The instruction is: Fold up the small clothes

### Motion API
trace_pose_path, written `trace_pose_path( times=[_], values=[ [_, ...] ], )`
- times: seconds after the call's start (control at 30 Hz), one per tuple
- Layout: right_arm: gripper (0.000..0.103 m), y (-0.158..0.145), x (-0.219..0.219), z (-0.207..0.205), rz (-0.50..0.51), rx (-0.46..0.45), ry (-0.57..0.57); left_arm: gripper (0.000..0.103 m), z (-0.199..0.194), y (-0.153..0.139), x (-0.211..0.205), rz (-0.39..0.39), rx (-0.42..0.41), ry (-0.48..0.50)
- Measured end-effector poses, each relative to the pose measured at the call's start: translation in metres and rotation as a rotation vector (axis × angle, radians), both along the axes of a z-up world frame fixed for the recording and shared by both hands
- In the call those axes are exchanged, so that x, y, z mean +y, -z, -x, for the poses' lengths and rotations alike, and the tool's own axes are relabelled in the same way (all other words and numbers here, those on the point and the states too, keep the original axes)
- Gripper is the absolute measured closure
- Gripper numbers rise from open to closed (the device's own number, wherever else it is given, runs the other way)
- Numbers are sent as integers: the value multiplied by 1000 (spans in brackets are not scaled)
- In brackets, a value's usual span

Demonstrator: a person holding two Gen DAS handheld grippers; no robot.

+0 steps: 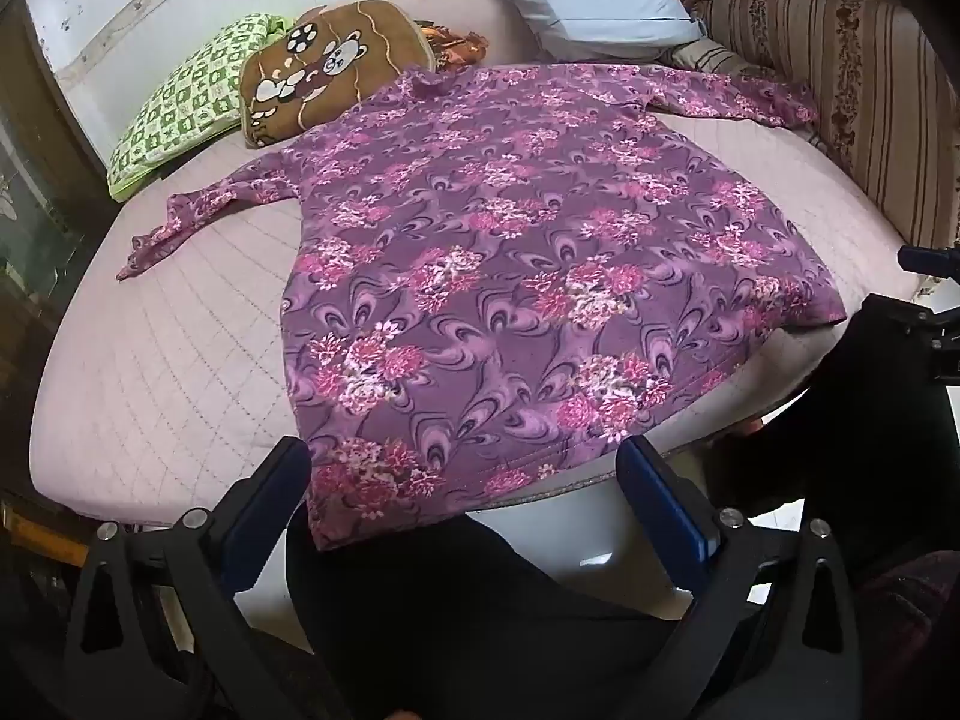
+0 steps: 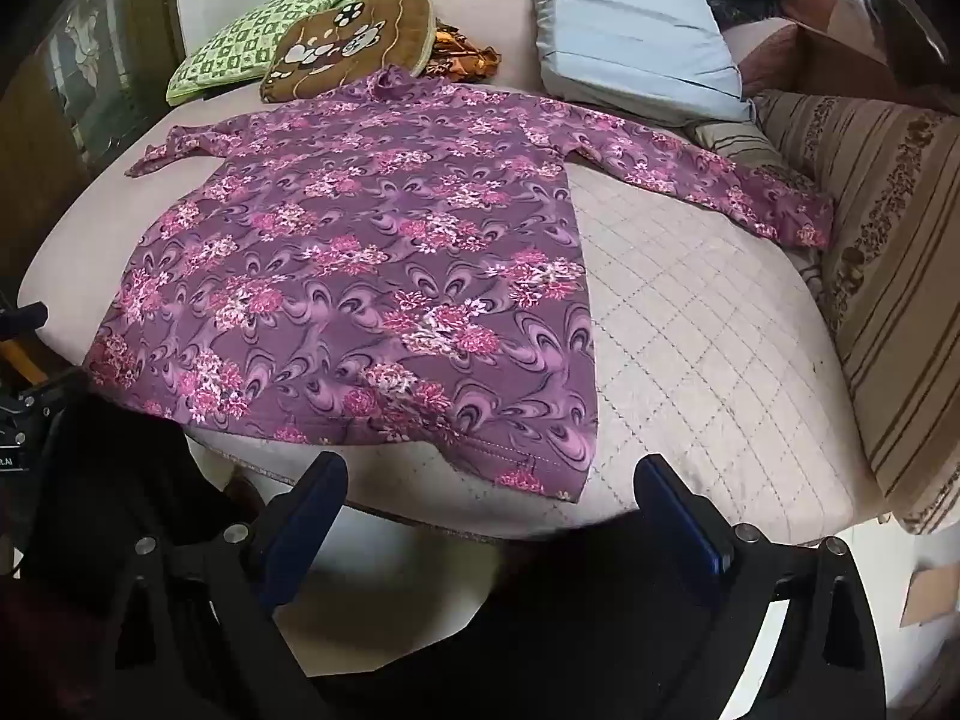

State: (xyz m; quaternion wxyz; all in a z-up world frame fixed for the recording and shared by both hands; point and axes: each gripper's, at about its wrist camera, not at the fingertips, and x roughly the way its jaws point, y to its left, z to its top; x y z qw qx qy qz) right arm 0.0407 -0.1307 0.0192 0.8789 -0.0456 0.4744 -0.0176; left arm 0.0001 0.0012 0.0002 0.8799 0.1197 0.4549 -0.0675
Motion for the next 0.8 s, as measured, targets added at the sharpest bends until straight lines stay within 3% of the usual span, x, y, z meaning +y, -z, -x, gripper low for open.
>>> trace_pose_path(
  times=[0.3,0.8],
  values=[
    [6,3,-10,1,0,18,22,0,-2,9,12,-4,53,-11],
    [6,8,2,-5,50,20,11,0,-8,7,22,37,65,-55]
  ],
)
